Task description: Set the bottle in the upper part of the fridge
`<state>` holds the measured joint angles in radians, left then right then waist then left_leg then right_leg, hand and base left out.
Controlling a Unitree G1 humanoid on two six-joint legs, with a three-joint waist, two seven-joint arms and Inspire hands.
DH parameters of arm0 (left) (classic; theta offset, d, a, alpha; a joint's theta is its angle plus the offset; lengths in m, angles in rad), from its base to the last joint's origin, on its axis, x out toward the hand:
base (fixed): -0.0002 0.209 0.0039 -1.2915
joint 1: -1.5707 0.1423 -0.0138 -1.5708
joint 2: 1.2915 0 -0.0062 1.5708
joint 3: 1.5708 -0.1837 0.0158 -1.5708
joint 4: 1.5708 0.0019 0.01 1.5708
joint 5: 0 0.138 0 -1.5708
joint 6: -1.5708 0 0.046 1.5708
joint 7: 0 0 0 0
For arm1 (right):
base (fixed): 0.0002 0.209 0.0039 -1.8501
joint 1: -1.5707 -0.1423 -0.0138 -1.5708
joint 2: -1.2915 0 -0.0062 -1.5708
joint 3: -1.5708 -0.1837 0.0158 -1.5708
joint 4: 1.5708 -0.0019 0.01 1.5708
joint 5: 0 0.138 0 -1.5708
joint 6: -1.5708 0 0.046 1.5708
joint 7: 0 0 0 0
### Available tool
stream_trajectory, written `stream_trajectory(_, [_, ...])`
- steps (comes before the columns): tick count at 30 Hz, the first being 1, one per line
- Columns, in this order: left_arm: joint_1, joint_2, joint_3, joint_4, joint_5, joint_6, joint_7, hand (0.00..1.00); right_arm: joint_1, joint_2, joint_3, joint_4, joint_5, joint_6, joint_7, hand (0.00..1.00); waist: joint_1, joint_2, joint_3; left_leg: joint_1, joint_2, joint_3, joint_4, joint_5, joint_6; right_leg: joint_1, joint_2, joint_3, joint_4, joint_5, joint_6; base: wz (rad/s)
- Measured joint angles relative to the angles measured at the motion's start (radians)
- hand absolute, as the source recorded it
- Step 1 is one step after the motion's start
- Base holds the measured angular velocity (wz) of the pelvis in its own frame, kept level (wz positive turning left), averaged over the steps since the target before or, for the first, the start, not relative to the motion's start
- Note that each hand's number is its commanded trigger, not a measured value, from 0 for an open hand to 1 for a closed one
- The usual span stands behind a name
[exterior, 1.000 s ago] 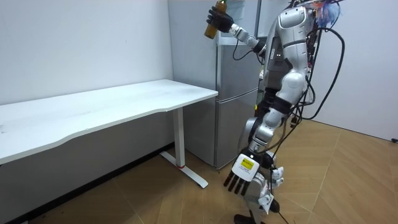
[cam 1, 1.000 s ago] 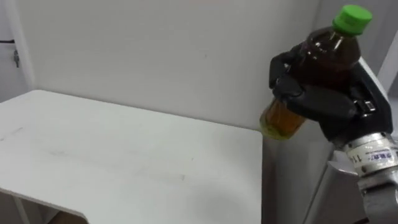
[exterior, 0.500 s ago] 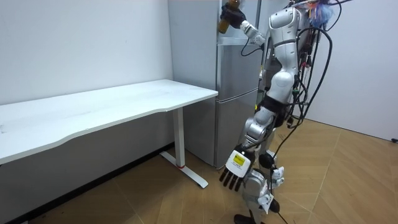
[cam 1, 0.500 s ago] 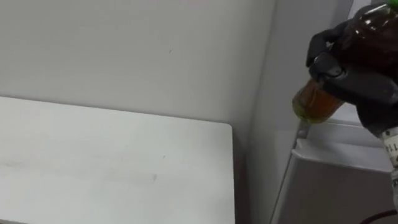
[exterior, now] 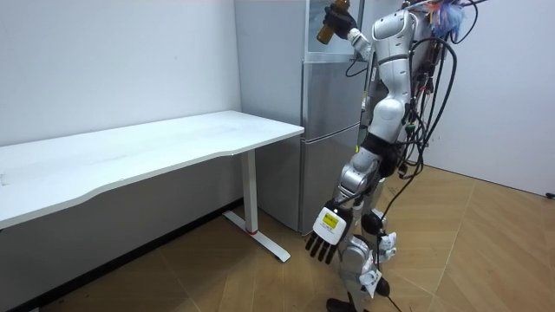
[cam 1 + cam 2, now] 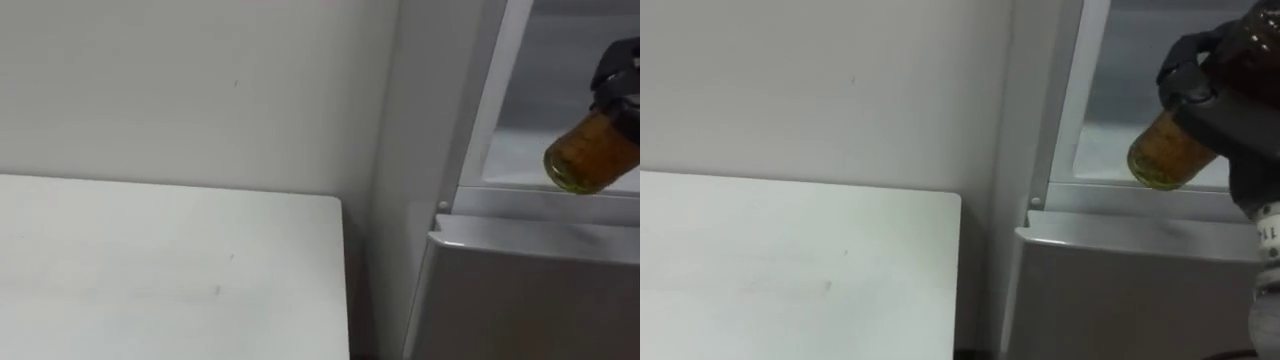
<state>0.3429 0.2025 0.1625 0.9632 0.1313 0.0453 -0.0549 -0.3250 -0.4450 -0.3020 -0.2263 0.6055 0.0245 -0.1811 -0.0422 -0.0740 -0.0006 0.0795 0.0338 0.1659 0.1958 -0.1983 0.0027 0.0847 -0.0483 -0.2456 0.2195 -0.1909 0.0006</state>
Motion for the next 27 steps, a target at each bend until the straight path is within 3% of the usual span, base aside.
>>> stream_trajectory(6, [-0.001,0.0,0.0,-0.005,0.0,-0.007,0.004,0.0,0.0,-0.064,0.003,0.073,0.022,0.0,-0.031,1.0,0.006,-0.002,0.0002,0.001,0.002,0.001,-0.001,-0.001,-0.002,-0.004,0.003,-0.003,0.0,0.002,-0.003,-0.05])
stream_trajectory(14, [0.001,0.0,0.0,-0.022,0.0,-0.002,0.004,0.0,-0.015,-0.078,0.004,0.143,0.055,0.022,-0.049,1.0,0.023,-0.016,-0.0032,-0.014,0.0,-0.003,0.006,-0.002,-0.004,-0.017,0.006,-0.01,0.001,0.003,-0.004,0.01])
stream_trajectory(17, [0.0,0.001,0.0,-0.023,0.0,-0.002,0.006,0.0,-0.053,-0.082,0.005,0.203,0.055,0.022,-0.071,1.0,0.025,-0.023,-0.0004,-0.016,0.001,-0.005,0.008,-0.002,-0.004,-0.017,0.005,-0.012,0.001,0.003,-0.004,0.02])
stream_trajectory(21, [-0.001,0.004,0.0,-0.023,-0.001,-0.002,0.025,0.0,-0.1,-0.141,0.039,0.298,0.057,0.022,-0.1,1.0,0.036,-0.031,-0.0001,-0.016,0.005,-0.002,0.007,-0.002,-0.004,-0.015,0.004,-0.014,0.001,0.003,-0.004,0.0])
stream_trajectory(27, [0.002,0.011,0.001,-0.023,-0.001,0.0,0.022,0.0,-0.169,-0.152,0.045,0.39,0.057,0.021,-0.116,1.0,0.045,-0.03,-0.0004,-0.016,0.005,-0.004,0.008,-0.002,-0.004,-0.015,0.004,-0.014,0.002,0.003,-0.005,0.0])
